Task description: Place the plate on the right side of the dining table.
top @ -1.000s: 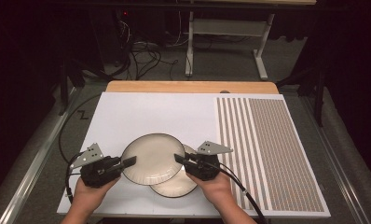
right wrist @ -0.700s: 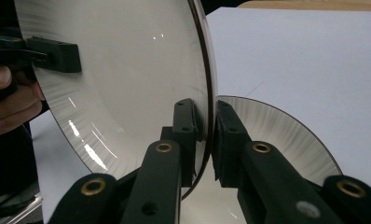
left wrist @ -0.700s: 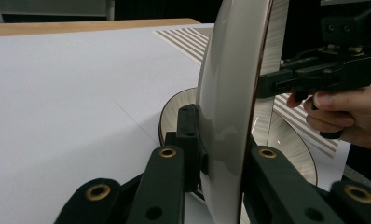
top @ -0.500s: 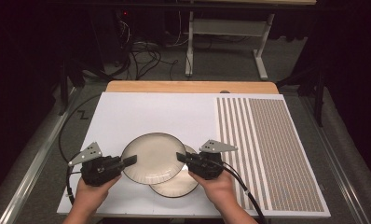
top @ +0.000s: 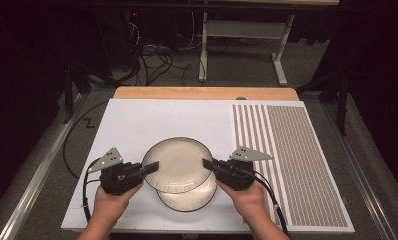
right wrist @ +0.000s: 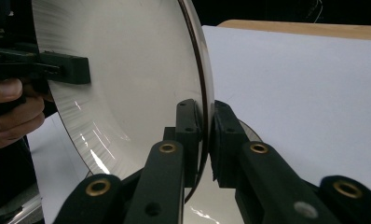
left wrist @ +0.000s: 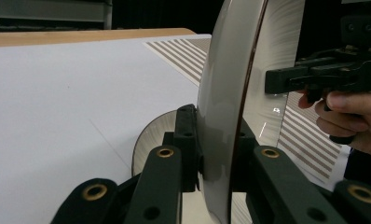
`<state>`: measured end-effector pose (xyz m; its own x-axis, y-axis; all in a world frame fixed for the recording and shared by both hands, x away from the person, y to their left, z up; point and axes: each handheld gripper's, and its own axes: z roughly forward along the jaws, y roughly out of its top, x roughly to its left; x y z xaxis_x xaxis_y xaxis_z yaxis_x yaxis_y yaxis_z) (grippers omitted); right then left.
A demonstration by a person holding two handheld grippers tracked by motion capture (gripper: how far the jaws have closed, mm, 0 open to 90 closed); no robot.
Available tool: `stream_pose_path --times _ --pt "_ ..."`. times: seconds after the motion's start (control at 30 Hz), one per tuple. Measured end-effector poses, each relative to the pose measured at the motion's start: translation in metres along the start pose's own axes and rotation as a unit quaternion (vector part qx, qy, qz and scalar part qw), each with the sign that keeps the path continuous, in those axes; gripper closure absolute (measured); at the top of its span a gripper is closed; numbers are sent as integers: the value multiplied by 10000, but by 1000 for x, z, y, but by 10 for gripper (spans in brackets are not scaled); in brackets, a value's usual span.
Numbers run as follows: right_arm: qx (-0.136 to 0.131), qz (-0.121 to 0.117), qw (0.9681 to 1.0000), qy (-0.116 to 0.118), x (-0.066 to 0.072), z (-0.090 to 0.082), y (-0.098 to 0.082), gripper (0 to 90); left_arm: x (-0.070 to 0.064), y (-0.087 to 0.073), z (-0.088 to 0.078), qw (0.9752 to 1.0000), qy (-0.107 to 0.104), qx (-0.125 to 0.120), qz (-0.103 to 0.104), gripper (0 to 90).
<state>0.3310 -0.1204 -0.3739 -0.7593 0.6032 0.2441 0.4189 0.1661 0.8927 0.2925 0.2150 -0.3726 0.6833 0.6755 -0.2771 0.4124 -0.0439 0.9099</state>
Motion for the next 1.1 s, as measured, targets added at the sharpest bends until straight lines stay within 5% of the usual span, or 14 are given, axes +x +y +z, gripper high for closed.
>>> stream_pose_path --times 0.63,1.1 --pt "-86 47 9993 -373 -30 -51 -2 860 -22 17 52 9990 -281 330 76 786" --pt "-219 244 9962 -811 -62 -102 -17 858 -53 28 114 9957 -560 716 190 785"
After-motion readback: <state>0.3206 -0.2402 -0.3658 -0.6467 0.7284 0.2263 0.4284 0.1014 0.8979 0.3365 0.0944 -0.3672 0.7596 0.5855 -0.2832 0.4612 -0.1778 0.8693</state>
